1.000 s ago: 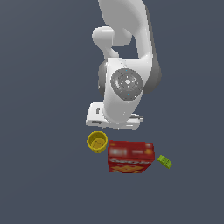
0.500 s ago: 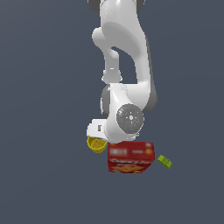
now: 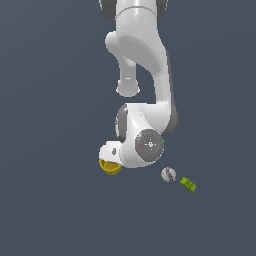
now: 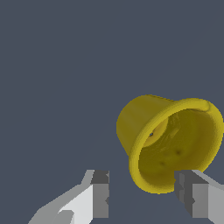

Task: Pick up a designated object from a clutter of objects.

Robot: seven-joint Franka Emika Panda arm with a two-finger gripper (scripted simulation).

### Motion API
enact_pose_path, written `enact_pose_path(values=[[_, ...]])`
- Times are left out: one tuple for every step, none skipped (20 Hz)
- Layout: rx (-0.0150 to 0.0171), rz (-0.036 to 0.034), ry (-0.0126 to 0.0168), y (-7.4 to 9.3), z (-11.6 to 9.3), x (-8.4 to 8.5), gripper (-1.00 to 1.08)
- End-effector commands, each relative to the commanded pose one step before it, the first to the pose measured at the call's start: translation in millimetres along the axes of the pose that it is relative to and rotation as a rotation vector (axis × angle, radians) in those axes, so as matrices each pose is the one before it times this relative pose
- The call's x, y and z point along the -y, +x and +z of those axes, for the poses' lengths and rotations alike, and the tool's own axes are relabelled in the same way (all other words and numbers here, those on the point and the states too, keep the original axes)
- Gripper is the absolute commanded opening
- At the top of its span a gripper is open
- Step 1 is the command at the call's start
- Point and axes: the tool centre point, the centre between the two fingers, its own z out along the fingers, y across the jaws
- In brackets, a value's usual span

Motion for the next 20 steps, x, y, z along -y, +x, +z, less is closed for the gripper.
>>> enact_pose_path(values=[[-0.00046,0.00022,-0.00002,0.11,1.05,-0.12,0.28],[0.0,0.0,0.0,0.03,1.8,-0.02,0.28],[0.00014,0.00016,-0.00044,0.06,2.58,0.01,0.28],[0.0,0.0,0.0,0.01,3.24,-0.03,0.28],[0.0,0.0,0.0,-0.01,3.95,-0.03,0.28],[0.00018,0.00014,-0.00043,-0.01,4.56,0.01,0.28],[0.0,0.0,0.0,-0.08,3.94,-0.03,0.28],[0.00021,0.00012,-0.00042,-0.04,3.31,0.03,0.28],[0.0,0.0,0.0,-0.09,2.5,-0.01,0.28],[0.0,0.0,0.0,-0.07,1.78,-0.01,0.28],[0.0,0.0,0.0,-0.05,1.07,0.0,0.28],[0.0,0.0,0.0,-0.02,0.36,0.0,0.28],[0.0,0.0,0.0,0.0,0.0,0.0,-1.0],[0.0,0.0,0.0,0.0,0.0,0.0,-1.0],[0.0,0.0,0.0,0.0,0.0,0.0,-1.0],[0.0,0.0,0.0,0.0,0.0,0.0,-1.0],[0.0,0.0,0.0,0.0,0.0,0.0,-1.0],[0.0,0.0,0.0,0.0,0.0,0.0,-1.0],[0.0,0.0,0.0,0.0,0.0,0.0,-1.0],[0.0,0.0,0.0,0.0,0.0,0.0,-1.0]])
